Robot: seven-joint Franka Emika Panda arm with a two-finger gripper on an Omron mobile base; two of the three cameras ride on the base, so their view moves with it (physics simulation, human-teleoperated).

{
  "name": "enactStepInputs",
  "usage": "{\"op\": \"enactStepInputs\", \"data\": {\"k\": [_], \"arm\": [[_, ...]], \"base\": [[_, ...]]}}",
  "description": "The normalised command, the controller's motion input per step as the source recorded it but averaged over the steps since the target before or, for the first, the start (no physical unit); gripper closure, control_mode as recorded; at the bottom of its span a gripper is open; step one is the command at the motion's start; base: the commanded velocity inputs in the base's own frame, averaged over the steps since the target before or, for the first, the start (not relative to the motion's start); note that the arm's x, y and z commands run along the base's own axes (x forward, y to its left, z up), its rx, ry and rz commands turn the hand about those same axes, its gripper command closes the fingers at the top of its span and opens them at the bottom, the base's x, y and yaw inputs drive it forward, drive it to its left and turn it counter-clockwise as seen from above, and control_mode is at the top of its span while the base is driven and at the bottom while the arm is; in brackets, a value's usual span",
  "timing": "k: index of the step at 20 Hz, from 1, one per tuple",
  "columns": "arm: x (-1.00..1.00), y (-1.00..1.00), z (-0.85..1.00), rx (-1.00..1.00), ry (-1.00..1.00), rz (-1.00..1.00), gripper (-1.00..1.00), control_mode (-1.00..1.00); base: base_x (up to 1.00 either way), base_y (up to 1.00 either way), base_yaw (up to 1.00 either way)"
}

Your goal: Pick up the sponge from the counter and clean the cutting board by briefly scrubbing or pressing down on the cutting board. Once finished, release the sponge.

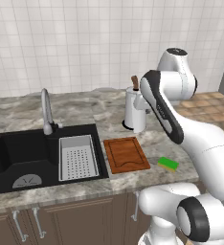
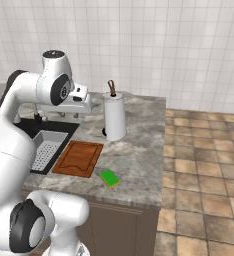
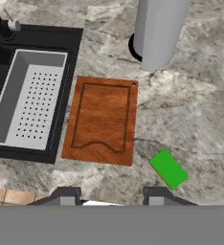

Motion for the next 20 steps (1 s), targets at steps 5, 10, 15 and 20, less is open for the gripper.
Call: {"op": "enactStepInputs", "data": {"k": [5,10,15,20], "arm": [[0.0,0.0,-0.08,-0.01,0.0,0.0,-1.0,-1.0],[-0.01,-0.12,-0.18,0.02,0.0,0.01,-1.0,-1.0],[-0.03,-0.41,-0.21,0.04,0.0,0.08,-1.0,-1.0],[-0.03,-0.49,-0.38,0.0,0.0,0.11,-1.0,-1.0]], "base": [[0.0,0.0,0.0],[0.0,0.0,0.0],[0.0,0.0,0.0],[0.0,0.0,0.0]]}}
